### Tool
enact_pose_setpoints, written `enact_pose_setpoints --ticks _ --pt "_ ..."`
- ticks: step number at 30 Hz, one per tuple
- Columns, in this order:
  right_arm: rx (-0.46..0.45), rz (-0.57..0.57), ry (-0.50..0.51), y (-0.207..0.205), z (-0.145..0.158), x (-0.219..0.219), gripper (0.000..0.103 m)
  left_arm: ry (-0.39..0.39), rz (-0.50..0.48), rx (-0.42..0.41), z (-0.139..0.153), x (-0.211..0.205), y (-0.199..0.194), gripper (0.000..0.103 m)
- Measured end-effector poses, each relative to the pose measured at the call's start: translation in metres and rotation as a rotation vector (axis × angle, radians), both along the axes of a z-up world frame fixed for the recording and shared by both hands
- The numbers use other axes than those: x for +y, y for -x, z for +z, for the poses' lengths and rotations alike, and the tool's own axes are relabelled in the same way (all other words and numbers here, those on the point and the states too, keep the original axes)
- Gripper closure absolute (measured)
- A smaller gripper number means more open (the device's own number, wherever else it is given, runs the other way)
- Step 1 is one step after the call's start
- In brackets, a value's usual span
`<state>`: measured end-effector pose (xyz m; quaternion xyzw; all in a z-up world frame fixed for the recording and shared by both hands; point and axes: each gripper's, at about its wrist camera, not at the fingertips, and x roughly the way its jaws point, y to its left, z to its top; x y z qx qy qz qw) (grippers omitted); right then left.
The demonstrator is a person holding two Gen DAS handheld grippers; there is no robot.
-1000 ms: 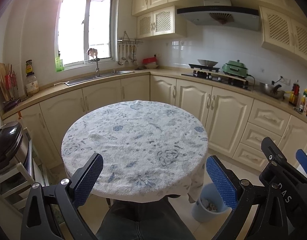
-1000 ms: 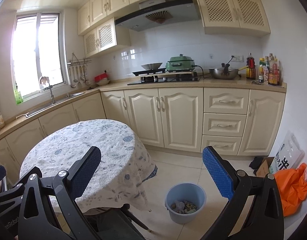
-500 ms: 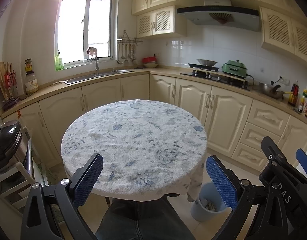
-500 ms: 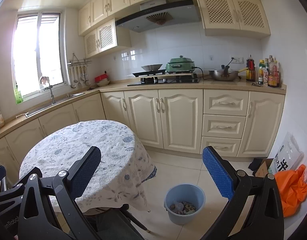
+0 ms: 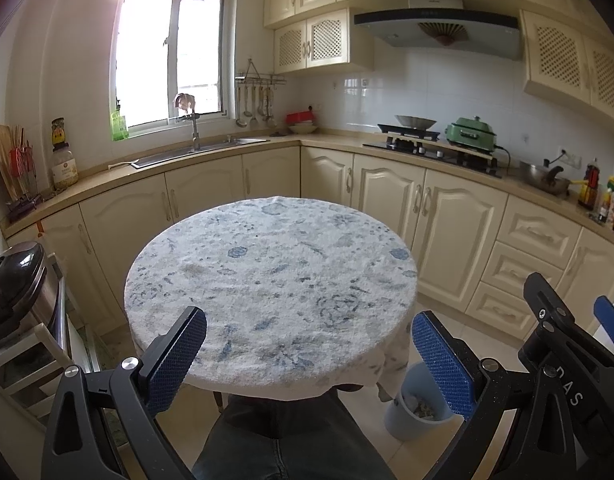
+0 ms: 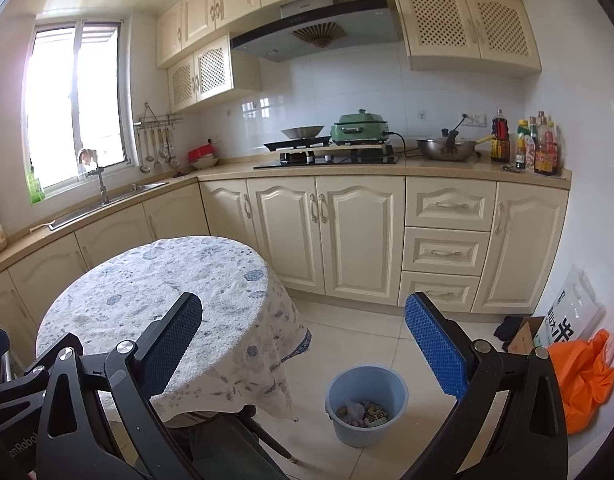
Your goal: Collect trash
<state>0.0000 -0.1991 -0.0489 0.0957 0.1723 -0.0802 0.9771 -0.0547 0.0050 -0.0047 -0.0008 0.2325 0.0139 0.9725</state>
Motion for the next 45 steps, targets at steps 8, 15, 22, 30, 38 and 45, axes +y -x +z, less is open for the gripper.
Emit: enact_pose_setpoints --ticks 8,15,22,30,38,45 --pt "0.008 0.0 0.003 0.0 0.0 0.0 0.0 -0.003 -0.005 0.002 -0.001 0.001 0.002 0.001" --pt "0.007 -0.001 0.006 0.001 0.0 0.0 0.0 -0.003 -0.001 0.002 0.0 0.002 0.002 0.001" --pt "0.008 0.0 0.005 0.0 0.0 0.0 0.0 -0.001 -0.002 0.005 0.0 0.003 0.002 0.001" --pt "0.005 -0.003 0.007 0.003 0.0 0.0 0.0 -0.007 0.0 -0.001 0.001 0.003 0.003 0.001" --pt "0.001 -0.007 0.018 0.008 0.002 -0.002 0.0 -0.002 -0.004 -0.002 0.001 0.003 0.007 0.001" --pt "-0.001 -0.011 0.023 0.01 0.004 -0.002 0.0 -0.003 -0.003 -0.005 0.0 0.005 0.01 0.001"
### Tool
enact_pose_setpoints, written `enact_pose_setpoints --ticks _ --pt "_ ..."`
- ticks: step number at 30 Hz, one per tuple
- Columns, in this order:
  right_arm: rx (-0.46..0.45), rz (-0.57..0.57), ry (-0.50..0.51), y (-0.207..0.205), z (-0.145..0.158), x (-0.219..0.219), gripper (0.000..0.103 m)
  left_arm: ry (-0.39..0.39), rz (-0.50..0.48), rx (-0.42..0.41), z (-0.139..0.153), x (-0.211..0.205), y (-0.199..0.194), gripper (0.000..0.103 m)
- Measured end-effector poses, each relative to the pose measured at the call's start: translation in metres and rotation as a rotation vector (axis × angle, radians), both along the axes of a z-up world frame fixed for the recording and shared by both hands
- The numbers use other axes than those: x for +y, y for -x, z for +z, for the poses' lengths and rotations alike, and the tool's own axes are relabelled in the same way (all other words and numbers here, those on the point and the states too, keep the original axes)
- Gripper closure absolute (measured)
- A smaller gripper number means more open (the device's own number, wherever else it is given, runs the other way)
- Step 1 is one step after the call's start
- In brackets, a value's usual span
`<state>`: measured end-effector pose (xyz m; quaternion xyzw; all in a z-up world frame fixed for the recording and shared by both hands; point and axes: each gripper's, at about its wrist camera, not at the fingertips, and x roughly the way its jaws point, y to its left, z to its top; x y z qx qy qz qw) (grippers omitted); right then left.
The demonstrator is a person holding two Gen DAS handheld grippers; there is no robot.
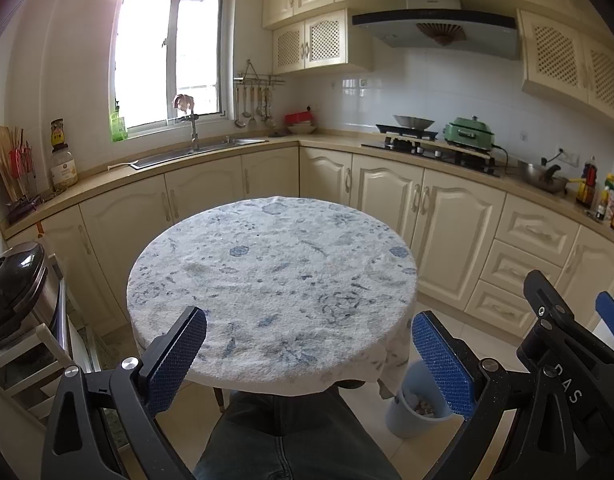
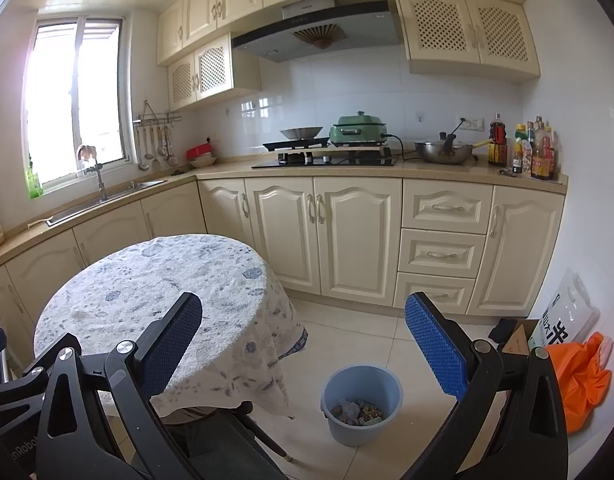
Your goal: Collect trash
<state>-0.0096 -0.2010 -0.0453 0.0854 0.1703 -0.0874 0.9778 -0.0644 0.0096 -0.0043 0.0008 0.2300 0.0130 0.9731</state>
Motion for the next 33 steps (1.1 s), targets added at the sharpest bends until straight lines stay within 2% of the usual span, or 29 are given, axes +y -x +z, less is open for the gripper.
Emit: enact_pose_setpoints --ticks 33 --pt "-0.004 0.017 0.01 0.0032 0.0019 0.003 0.0 0.005 0.005 -0.004 0.0002 0.0024 0.0055 0.002"
